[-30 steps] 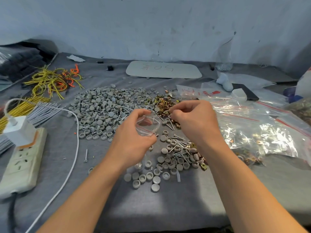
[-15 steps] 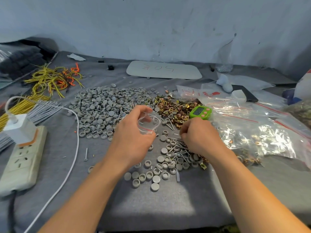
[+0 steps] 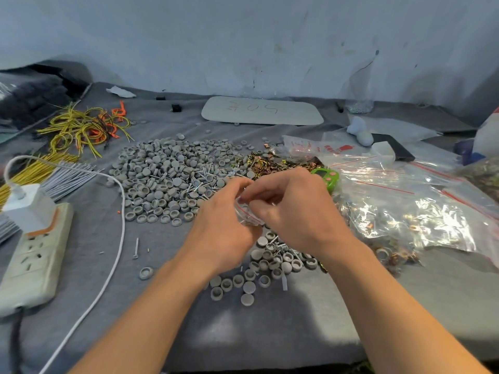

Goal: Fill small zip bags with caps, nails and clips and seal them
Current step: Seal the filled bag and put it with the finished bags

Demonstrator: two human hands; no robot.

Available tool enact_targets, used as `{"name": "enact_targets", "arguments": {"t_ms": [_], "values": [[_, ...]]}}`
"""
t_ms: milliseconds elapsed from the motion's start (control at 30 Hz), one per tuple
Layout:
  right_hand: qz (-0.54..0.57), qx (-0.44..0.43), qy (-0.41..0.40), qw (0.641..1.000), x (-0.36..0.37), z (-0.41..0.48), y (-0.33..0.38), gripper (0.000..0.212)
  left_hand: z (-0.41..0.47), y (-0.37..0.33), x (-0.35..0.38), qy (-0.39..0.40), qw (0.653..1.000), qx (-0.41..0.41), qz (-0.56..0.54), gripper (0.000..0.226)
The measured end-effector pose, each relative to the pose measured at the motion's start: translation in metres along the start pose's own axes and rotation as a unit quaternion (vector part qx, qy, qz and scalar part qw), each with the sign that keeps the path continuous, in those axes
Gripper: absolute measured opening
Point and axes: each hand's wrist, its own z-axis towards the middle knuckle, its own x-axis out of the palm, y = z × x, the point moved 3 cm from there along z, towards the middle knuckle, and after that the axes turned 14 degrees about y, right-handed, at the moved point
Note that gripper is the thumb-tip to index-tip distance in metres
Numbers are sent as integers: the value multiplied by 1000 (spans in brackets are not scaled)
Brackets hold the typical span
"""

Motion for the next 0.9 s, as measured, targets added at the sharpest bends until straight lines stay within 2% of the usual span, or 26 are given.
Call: {"name": "enact_targets", "arguments": {"t_ms": [67,133,200,333,433,567,667,733,833,900], "values": [[43,5,-26,999,-2,3,-5,24,1,2,0,-6,1000,-2,-11,56],[60,41,-86,994,-11,5,-17,23,2,5,-2,-18,999,-9,-32,59],[13,113,-107,988,-17,7,-35,23,1,9,-5,-32,998,-12,-58,59],[-120,237,22,964,-5,12,-68,39,-1,15,-12,-49,992,-7,-115,58],[-144,240,75,957,3,12,-76,32,-1,15,-13,-56,991,-1,-123,57],[-172,230,78,955,2,13,-83,28,-1,14,-11,-47,994,-2,-103,59],[-127,224,72,964,5,13,-82,24,-1,15,-12,-54,995,-5,-81,60],[-68,208,30,975,2,14,-76,19,-2,15,-11,-56,997,-7,-60,60],[95,152,-48,983,-4,14,-56,16,-1,10,-6,-52,998,-10,-22,59],[199,85,-64,974,-2,14,-34,17,1,7,-5,-47,999,-13,-18,60]]}}
